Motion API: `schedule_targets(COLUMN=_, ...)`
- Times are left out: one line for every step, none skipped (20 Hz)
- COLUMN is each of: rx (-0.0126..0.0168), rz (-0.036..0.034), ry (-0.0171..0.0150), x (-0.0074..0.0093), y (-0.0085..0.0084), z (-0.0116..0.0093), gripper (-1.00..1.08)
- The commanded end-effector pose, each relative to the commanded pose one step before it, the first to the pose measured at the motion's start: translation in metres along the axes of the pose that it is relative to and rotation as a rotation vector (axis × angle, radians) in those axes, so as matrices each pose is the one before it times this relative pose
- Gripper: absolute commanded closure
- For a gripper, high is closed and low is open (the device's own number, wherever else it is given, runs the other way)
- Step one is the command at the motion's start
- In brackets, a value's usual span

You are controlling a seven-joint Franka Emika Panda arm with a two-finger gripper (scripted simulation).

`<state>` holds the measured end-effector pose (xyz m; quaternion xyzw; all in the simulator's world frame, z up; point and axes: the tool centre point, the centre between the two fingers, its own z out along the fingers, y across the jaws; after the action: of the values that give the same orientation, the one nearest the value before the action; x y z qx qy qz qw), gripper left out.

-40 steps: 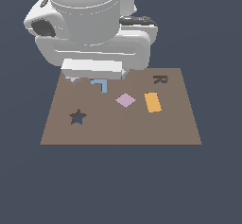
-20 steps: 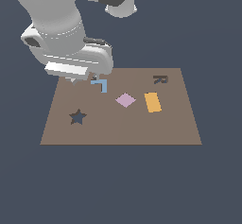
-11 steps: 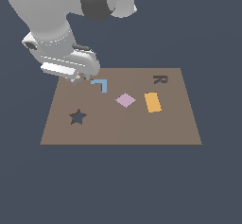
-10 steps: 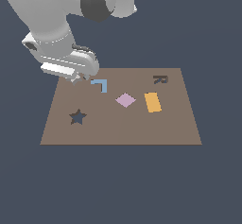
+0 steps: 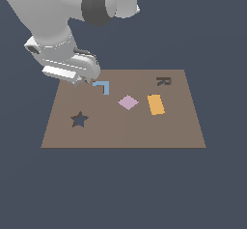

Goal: Insert a designated object into the corresponding slot on a board.

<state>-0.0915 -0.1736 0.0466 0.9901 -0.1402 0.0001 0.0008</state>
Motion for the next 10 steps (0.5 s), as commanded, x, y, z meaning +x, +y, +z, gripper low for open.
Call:
schedule_targets(rx=0.00066, rz=0.00173, ry=-0.00082, x=-0.00086, y=0.00116, z=0.00838, gripper=-0.92)
schedule_targets(rx=0.00028, rz=0.00062, ry=0.00014, x=-0.00020, y=0.00040, z=0.00296, gripper=-0.92)
schedule_targets(rx=0.00020, rz=0.00044, ry=0.00009, x=-0.00017, y=0.00029, z=0.00231, gripper=-0.92)
schedule_targets(rx=0.00019, rz=0.00044, ry=0.00009, x=-0.00013, y=0.00027, z=0.00164, gripper=-0.92)
schedule_targets(rx=0.00000, rz=0.00000, ry=0.00000, x=-0.00007, y=0.00002, z=0.00101, gripper=-0.92)
schedule_targets(rx=0.00000, rz=0.00000, ry=0.00000, x=-0.00003, y=0.00001, z=0.00034, gripper=-0.92)
schedule_targets(rx=0.00000, rz=0.00000, ry=0.00000, x=0.00000, y=0.00000, z=0.00000, gripper=1.08)
schedule_targets(rx=0.00000, rz=0.00000, ry=0.00000, x=0.00000, y=0.00000, z=0.00000, gripper=1.08)
schedule_targets(rx=0.00000, rz=0.00000, ry=0.00000, x=0.00000, y=0.00000, z=0.00000, gripper=1.08)
schedule_targets(rx=0.00000, rz=0.00000, ry=0.00000, x=0.00000, y=0.00000, z=0.00000, gripper=1.08)
